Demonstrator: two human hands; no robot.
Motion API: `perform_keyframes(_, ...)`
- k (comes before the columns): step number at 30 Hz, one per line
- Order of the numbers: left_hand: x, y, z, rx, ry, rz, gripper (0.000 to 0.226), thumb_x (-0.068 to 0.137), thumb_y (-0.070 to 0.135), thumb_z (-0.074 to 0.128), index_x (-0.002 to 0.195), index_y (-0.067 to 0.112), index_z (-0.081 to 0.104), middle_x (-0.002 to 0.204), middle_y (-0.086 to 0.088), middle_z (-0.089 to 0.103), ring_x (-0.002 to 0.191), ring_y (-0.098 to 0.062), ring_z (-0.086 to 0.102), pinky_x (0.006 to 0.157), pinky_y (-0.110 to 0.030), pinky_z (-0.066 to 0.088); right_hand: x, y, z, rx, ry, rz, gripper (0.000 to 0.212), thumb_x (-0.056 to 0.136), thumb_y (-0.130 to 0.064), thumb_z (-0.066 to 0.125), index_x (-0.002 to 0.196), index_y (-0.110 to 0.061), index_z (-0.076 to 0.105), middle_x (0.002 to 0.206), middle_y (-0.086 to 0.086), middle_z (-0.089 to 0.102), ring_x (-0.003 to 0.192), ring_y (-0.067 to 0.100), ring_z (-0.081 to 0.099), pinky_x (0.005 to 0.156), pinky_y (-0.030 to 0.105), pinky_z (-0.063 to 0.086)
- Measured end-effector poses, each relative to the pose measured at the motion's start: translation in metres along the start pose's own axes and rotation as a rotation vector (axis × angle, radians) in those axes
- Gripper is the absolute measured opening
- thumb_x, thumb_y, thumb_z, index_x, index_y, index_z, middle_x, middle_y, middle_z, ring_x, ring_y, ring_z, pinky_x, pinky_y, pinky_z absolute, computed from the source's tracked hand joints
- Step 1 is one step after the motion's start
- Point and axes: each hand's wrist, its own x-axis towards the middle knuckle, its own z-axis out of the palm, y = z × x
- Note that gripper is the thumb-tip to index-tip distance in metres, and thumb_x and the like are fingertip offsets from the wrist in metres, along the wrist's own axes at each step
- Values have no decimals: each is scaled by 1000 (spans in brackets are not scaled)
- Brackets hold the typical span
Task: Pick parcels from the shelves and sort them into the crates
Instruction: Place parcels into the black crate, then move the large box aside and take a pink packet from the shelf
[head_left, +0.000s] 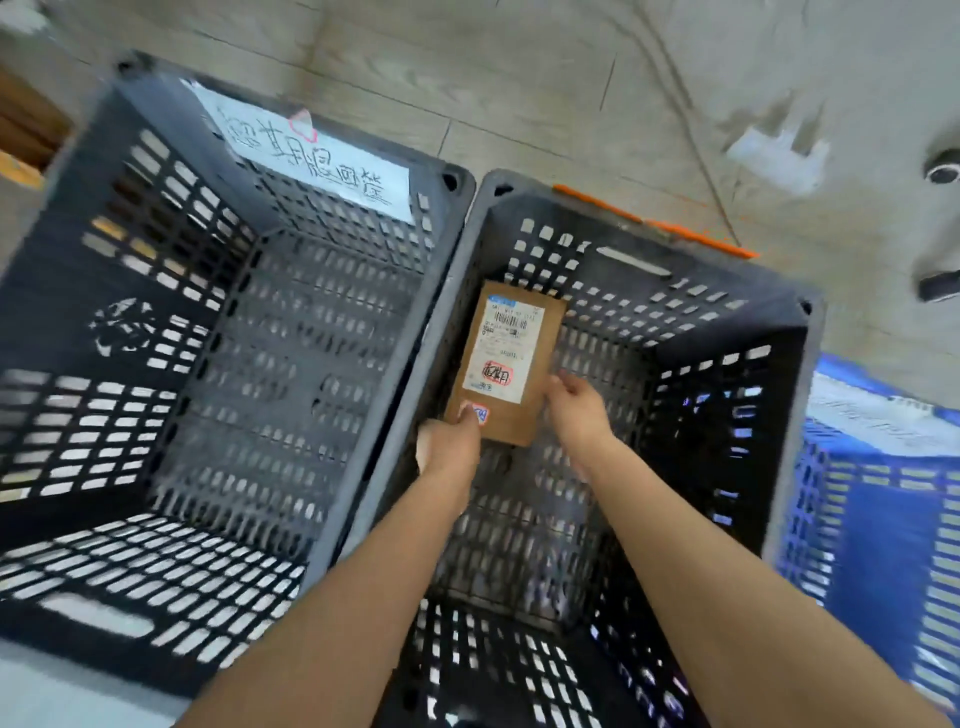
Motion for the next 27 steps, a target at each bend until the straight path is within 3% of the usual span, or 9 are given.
perform_keyframes(4, -112, 39, -67, 11, -37, 72, 45, 92, 31, 50, 118, -5, 55, 96, -24, 64, 84, -37, 62, 58, -34, 45, -113, -64, -29, -80, -39, -70, 30, 97, -19, 43, 125, -11, 49, 117, -2, 53, 99, 15, 50, 75, 18, 40)
perform_keyframes(6, -169, 62, -110, -7, -10, 99, 35, 94, 27, 47, 115, 0, 56, 88, -18, 60, 79, -33, 57, 66, -37, 47, -172, -102, -37, -130, -96, -118, 35, 94, -22, 49, 126, -7, 50, 126, 5, 55, 110, 19, 53, 82, 28, 41)
perform_keyframes(8, -224, 87, -159, -20, 49, 181, 25, 94, 25, 46, 108, 6, 56, 87, -8, 58, 84, -26, 53, 72, -29, 42, -236, -144, -38, -167, -162, -220, 21, 92, -20, 52, 108, -8, 58, 112, 7, 59, 100, 20, 55, 72, 27, 43)
perform_keyframes(12, -327, 118, -269, -152, 177, 282, 39, 93, 30, 52, 124, 6, 53, 111, -6, 64, 88, -24, 62, 70, -22, 44, -374, -222, -25, -277, -314, -487, 23, 89, -26, 54, 103, -8, 62, 105, 15, 63, 98, 29, 57, 82, 38, 43)
perform_keyframes(15, -410, 118, -359, -296, 307, 378, 19, 86, 33, 57, 89, 15, 57, 77, 3, 54, 69, -16, 50, 70, -27, 40, -486, -261, -6, -312, -490, -728, 21, 87, -24, 58, 96, -5, 63, 92, 10, 61, 87, 19, 55, 76, 31, 39)
perform_keyframes(17, -471, 106, -420, -373, 441, 424, 15, 90, 29, 56, 98, 16, 56, 86, 2, 54, 81, -17, 53, 73, -28, 39, -564, -275, 8, -310, -637, -816, 28, 91, -18, 57, 108, 4, 60, 110, 15, 64, 100, 20, 58, 86, 24, 43)
perform_keyframes(20, -562, 74, -505, -523, 646, 501, 21, 92, 26, 54, 112, 20, 53, 93, 0, 56, 81, -12, 52, 70, -23, 40, -679, -279, 31, -330, -835, -1008, 33, 91, -24, 57, 115, -3, 59, 108, 6, 63, 98, 11, 58, 71, -1, 40)
perform_keyframes(24, -675, 4, -605, -656, 893, 601, 39, 91, 24, 57, 125, 6, 54, 114, -5, 60, 97, -9, 51, 73, -12, 39, -833, -255, 66, -360, -1071, -1219, 35, 90, -30, 57, 118, -10, 59, 110, -2, 62, 101, 6, 58, 79, 7, 40)
perform_keyframes(27, -755, -62, -670, -685, 1092, 656, 39, 91, 25, 56, 125, 6, 55, 115, -4, 61, 100, -9, 52, 77, -12, 38, -943, -222, 92, -321, -1256, -1341, 32, 89, -26, 59, 116, -9, 59, 107, -4, 61, 92, -5, 55, 73, -4, 40)
